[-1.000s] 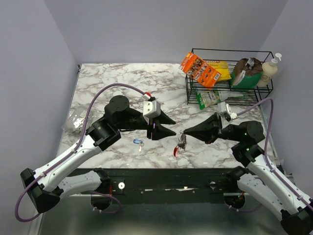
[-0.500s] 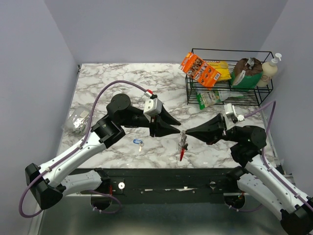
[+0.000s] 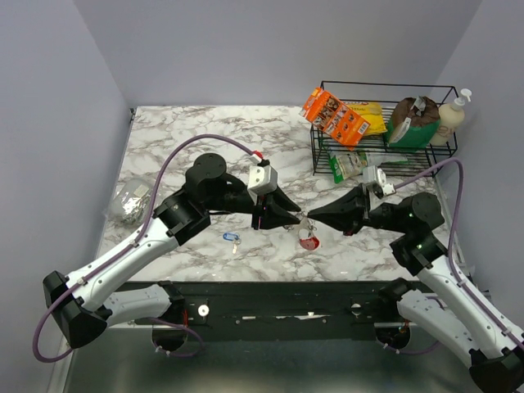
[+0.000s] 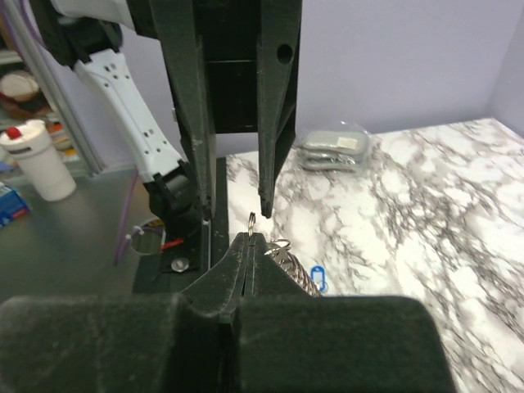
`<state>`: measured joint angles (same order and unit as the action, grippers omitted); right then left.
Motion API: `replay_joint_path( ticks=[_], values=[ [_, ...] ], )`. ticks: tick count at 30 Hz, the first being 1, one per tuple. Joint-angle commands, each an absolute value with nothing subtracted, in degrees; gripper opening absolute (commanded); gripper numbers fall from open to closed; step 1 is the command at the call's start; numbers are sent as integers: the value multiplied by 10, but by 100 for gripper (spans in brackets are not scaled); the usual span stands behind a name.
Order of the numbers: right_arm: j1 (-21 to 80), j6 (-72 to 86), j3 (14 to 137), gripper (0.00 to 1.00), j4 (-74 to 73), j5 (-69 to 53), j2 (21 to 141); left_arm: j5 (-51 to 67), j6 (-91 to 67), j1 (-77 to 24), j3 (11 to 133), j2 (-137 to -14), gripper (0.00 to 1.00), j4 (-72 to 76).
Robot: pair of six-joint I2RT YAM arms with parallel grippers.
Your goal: Put the keys on the keyring
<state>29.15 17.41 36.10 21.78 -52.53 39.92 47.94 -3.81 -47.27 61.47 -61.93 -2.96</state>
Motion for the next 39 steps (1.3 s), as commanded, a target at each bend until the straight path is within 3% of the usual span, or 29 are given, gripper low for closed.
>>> replay_joint_path(
  ticks=[1,8,30,34,39],
  values=[
    [290,56,381,0,98,-490,408,446,-6,-473,615,-621,41,-75],
    [290,-76,362,0,123,-603,410,461,47,-472,601,-616,42,-98],
    [290,-192,484,0,32,-911,487,542,267,-471,677,-603,45,-272],
    [291,-192,490,0,29,-917,491,570,243,-472,665,-609,44,-237],
    [290,-198,484,0,27,-890,484,552,86,-472,598,-590,42,-51]
  ],
)
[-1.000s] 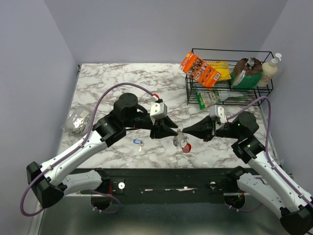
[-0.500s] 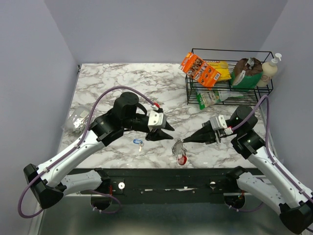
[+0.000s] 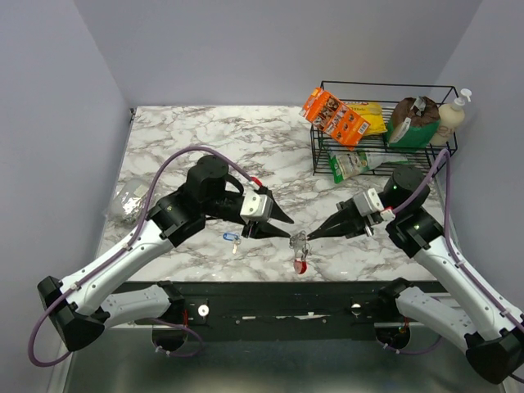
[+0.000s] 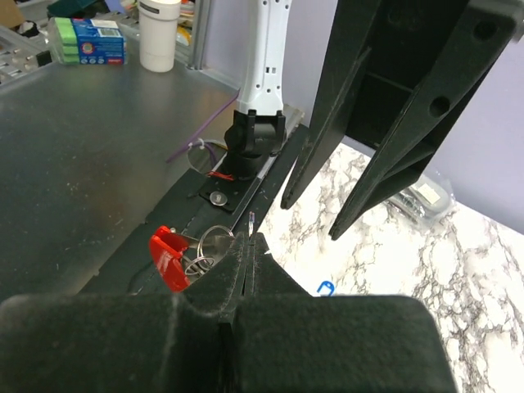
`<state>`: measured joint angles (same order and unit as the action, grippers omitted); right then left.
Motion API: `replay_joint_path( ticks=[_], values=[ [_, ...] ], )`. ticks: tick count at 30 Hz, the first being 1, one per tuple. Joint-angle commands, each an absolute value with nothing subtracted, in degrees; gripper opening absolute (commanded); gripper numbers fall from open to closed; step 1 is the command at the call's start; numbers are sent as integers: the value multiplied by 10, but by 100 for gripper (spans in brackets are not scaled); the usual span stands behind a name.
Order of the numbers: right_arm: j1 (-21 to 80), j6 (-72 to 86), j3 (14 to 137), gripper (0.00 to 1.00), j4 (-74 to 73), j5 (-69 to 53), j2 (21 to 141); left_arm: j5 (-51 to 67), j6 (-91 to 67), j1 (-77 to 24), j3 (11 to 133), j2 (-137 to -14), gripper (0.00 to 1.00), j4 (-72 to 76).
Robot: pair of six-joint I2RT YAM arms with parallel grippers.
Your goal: Put the keys on the keyring
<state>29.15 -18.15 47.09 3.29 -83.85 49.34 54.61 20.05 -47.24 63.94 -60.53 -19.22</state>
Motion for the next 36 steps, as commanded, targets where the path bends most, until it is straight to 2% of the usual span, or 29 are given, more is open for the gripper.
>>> replay_joint_path(
  ticks=[1,6,8,11,14,15,16,17,19,22,30,36],
  values=[
    [289,-199,483,0,27,-884,482,530,57,-471,595,-587,43,-45],
    [290,-204,474,0,25,-863,470,379,-25,-469,610,-573,59,-68],
    [290,-206,472,0,26,-861,468,343,-77,-468,619,-570,75,-73],
    [290,-207,470,1,26,-860,468,296,-168,-461,637,-579,86,-85],
    [290,-209,470,0,26,-857,468,342,-243,-433,667,-619,86,-108],
    [290,-210,470,0,25,-855,468,360,-312,-417,671,-633,85,-112],
    [290,-211,470,0,25,-853,468,409,-346,-410,673,-647,84,-107],
    [290,-212,470,0,25,-851,468,442,-384,-403,671,-674,79,-98],
    [290,-214,469,0,25,-843,467,491,-459,-399,663,-693,74,-68],
    [290,-219,467,0,24,-831,461,494,-509,-393,647,-689,73,-55],
    [290,-230,454,0,22,-809,458,501,-584,-375,672,-686,72,-177],
    [290,-237,450,1,21,-805,464,541,-599,-374,647,-684,71,-157]
  ],
)
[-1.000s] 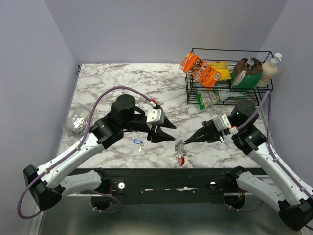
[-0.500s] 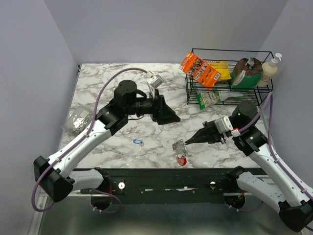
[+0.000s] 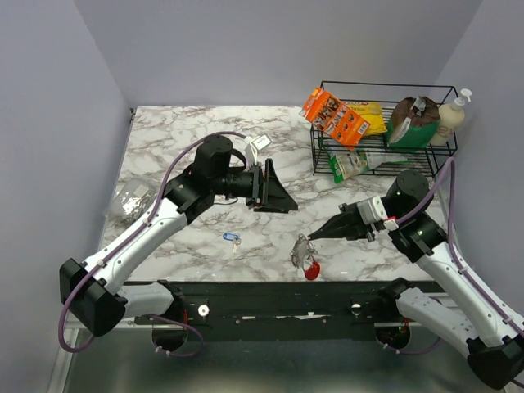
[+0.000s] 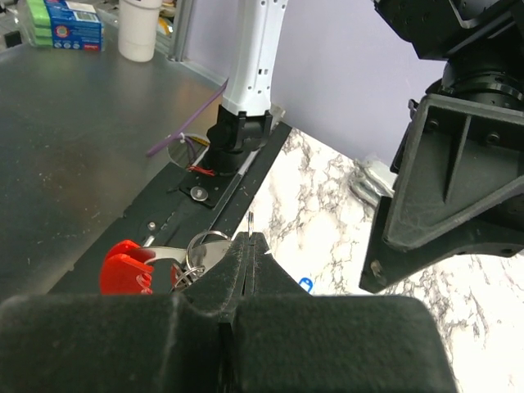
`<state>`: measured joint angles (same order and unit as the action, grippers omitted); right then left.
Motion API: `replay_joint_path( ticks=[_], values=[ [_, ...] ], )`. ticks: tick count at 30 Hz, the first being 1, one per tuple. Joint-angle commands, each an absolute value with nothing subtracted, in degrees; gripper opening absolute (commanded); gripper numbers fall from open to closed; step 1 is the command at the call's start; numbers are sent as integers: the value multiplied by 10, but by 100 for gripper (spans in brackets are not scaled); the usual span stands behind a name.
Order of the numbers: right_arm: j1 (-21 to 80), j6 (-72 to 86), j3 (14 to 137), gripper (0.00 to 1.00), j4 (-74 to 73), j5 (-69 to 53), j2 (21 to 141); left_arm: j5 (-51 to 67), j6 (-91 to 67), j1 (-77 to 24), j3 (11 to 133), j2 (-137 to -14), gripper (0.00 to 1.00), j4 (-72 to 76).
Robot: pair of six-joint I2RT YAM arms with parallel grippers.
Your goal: Put the keys on the keyring
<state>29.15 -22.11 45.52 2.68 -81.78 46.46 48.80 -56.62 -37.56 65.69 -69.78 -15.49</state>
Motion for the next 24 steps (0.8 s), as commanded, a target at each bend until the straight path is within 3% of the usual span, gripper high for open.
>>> replay_joint_path(
  ticks=[1,24],
  values=[
    [290,-238,448,0,20,-806,466,547,-599,-374,643,-681,71,-153],
    [290,-252,458,0,22,-777,481,555,-717,-431,511,-647,39,59]
  ],
)
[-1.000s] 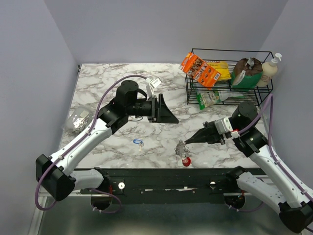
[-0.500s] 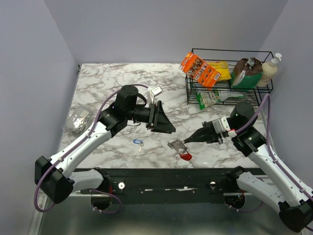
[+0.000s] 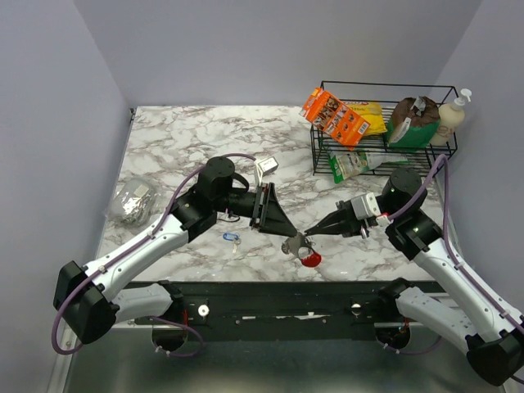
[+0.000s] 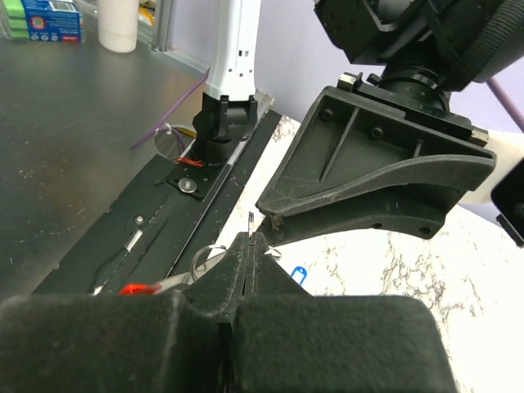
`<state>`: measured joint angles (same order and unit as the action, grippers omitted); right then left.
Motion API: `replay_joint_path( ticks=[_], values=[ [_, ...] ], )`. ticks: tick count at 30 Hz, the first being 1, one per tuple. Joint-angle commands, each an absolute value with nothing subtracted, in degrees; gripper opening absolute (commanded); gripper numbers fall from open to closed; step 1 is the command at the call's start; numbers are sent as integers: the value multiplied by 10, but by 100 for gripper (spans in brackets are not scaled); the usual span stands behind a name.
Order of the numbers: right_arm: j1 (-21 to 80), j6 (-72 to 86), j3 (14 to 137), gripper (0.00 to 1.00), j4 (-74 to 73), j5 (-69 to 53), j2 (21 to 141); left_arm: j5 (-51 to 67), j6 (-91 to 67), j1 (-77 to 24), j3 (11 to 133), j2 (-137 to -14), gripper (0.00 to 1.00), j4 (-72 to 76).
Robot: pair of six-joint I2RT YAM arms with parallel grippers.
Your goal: Put the keys on the keyring
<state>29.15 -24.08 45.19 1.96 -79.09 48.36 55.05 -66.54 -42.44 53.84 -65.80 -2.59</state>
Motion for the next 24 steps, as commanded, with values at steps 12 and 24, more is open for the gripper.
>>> replay_joint_path(
  ticks=[12,24],
  values=[
    [290,-255,460,0,23,-767,479,540,-709,-432,490,-635,39,27],
    [290,-250,458,0,22,-769,475,537,-735,-432,466,-637,47,73]
  ],
)
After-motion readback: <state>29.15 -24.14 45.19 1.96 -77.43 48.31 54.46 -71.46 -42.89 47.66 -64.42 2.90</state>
